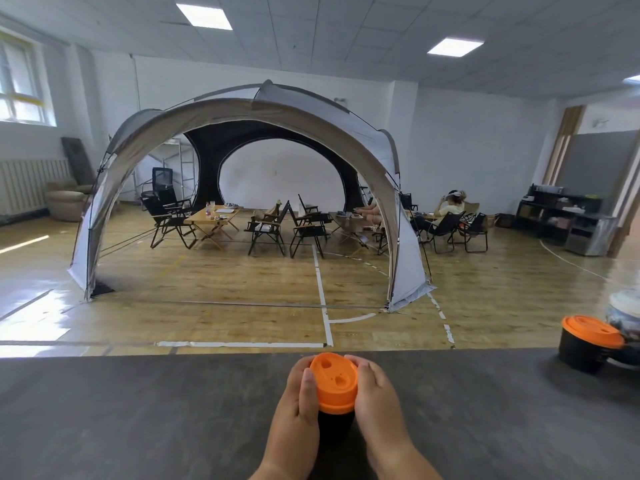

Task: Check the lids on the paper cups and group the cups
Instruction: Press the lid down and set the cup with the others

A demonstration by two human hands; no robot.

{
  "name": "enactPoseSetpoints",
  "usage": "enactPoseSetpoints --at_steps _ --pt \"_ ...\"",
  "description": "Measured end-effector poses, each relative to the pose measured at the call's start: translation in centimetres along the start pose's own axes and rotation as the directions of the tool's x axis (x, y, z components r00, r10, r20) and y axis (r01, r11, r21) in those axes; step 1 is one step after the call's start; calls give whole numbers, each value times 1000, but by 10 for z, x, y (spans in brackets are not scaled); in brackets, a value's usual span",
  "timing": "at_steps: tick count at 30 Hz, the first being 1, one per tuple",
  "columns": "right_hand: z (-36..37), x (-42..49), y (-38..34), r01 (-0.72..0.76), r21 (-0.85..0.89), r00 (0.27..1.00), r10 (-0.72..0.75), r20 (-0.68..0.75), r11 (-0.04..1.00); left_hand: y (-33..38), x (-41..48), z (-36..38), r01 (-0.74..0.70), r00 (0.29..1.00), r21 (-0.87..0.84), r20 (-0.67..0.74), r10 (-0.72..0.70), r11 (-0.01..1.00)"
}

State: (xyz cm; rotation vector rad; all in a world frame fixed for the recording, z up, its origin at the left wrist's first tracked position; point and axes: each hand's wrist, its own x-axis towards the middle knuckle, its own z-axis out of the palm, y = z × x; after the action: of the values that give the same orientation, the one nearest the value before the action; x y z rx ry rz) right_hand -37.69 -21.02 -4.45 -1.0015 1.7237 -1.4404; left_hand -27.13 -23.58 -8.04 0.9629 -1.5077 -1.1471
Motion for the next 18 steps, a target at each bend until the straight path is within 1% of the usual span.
enactPoseSetpoints --at_steps 2,6,9,14,16,18 --pt "3 1 4 21 -22 1000 -21 -7 1000 0 0 0 8 1000 5 3 -8 1000" --pt "6 -8 10 125 -97 991 -120 54 987 3 -1 -1 8 1000 8 -8 -8 1000" --pt "8 -13 13 183 -147 982 -174 71 972 5 -2 -1 14 1000 0 -11 -14 1000" --pt "5 -11 15 202 -162 976 -186 110 966 5 -3 -2 12 1000 6 -11 -12 1000" --pt "5 -15 15 222 -167 971 -201 132 961 3 -2 -3 30 999 -25 -36 -30 999" --pt "8 -19 15 249 -236 964 -217 155 939 3 -1 -6 58 996 -78 -59 -63 995"
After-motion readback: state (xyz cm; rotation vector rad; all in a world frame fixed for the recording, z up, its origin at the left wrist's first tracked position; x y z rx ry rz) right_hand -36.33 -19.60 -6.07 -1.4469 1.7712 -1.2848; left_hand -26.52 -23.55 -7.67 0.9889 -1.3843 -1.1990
